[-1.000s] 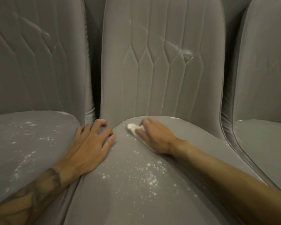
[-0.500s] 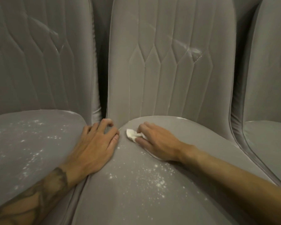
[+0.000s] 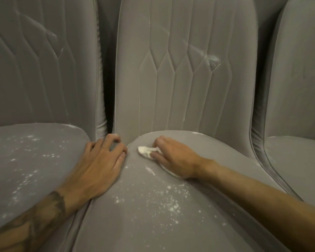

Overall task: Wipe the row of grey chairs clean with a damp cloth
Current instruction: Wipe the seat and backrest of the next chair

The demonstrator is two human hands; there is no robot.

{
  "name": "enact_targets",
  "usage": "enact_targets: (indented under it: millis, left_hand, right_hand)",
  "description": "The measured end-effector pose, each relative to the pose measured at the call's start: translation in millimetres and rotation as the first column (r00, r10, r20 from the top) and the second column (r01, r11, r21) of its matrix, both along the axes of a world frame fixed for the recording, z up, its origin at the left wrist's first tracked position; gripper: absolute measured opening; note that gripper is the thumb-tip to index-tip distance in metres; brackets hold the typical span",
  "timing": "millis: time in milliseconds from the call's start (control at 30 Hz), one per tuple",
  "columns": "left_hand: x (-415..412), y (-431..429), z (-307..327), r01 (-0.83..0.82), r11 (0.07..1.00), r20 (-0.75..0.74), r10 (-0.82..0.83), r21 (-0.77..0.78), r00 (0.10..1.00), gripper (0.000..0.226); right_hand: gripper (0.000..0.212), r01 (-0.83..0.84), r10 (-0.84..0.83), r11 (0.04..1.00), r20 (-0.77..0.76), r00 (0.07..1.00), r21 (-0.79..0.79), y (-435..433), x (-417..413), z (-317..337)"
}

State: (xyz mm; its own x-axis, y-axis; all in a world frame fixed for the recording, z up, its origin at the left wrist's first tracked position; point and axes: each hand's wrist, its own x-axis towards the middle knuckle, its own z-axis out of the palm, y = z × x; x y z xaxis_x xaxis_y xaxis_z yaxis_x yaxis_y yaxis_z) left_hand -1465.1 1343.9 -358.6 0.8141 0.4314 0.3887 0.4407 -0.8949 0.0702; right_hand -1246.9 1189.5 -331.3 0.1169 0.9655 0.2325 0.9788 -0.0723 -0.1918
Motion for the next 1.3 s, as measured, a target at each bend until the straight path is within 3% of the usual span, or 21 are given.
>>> enact_targets:
  millis: [133,200,300,367,433,533,600,667,733,833,933,1033,1100,1233,1300]
  left_hand:
    - [-0.4,-1.4,0.2,-0.004,1.000,0.019,0.004,0.018,1.000,0.039]
    - [-1.0,0.2,-0.4,0.002,1.000,0.018,-0.002,0.016,1.000,0.040]
    - [0.1,1.1,-0.6,0.007,1.000,0.017,-0.007,0.010,1.000,0.040]
    - [-0.1,0.9,-1.0,0.003,1.000,0.024,-0.003,0.018,1.000,0.040]
    - [-0.8,-0.1,-0.7,0.006,1.000,0.030,-0.006,0.018,1.000,0.039]
    - [-0.9,-0.7,0.3,0.015,1.000,0.038,-0.015,0.005,0.999,0.037]
    - [-0.6,-1.5,2.3,0.016,1.000,0.044,-0.015,-0.022,0.999,0.034]
    - [-1.3,-2.8,4.5,0.023,0.999,0.072,-0.020,-0.036,0.997,0.028]
    - [-3.2,-2.6,7.9,0.020,0.999,0.094,-0.017,-0.032,0.995,0.023]
    - [-14.2,6.1,12.1,0.045,0.999,0.067,-0.046,0.009,0.997,0.029]
    - [-31.6,19.9,10.5,0.059,0.996,-0.049,-0.055,0.070,0.997,0.045]
    - [-38.7,27.1,3.7,0.017,1.000,-0.072,-0.018,-0.020,0.997,0.052]
    - [-37.0,26.9,-0.7,0.008,0.999,-0.032,-0.009,-0.034,0.999,0.048]
    - [-36.9,26.3,-3.3,0.020,1.000,-0.017,-0.020,-0.014,1.000,0.044]
    - [-37.9,25.8,-2.1,0.019,0.999,-0.023,-0.020,-0.028,1.000,0.047]
  right_hand:
    - [0.038,0.331,-0.329,0.943,0.059,0.942,-0.027,22.3,23.3,8.3]
    - [0.037,0.267,-0.267,0.964,0.033,0.963,0.014,29.5,4.7,1.7]
    - [0.033,-0.011,0.013,0.999,-0.028,1.000,0.042,13.7,-26.1,-7.5]
    - [0.032,-0.076,0.077,0.997,-0.013,0.997,0.026,0.9,-21.6,-3.0]
    - [0.031,0.022,-0.022,1.000,-0.002,1.000,0.002,-3.3,-0.7,1.4]
    - [0.038,0.304,-0.304,0.952,-0.004,0.953,-0.034,9.1,23.1,6.3]
    - [0.042,0.380,-0.380,0.925,0.008,0.925,-0.023,28.1,14.3,6.0]
    - [0.040,0.306,-0.306,0.952,-0.015,0.952,0.010,40.1,-11.0,0.4]
    - [0.035,0.123,-0.122,0.991,-0.030,0.992,0.045,37.4,-39.9,-7.5]
    - [0.030,-0.050,0.050,0.999,-0.036,0.998,0.016,23.5,-47.1,-3.7]
    - [0.033,0.104,-0.105,0.993,-0.030,0.994,-0.049,33.8,-26.6,8.9]
    - [0.036,0.245,-0.244,0.969,0.029,0.969,-0.033,53.3,-31.0,12.2]
    - [0.035,0.166,-0.166,0.986,0.014,0.986,0.005,53.5,-51.3,4.8]
    - [0.034,-0.150,0.150,0.989,0.003,0.989,0.020,25.8,-80.3,-5.6]
    - [0.032,-0.145,0.146,0.989,0.015,0.989,-0.011,28.0,-69.7,2.6]
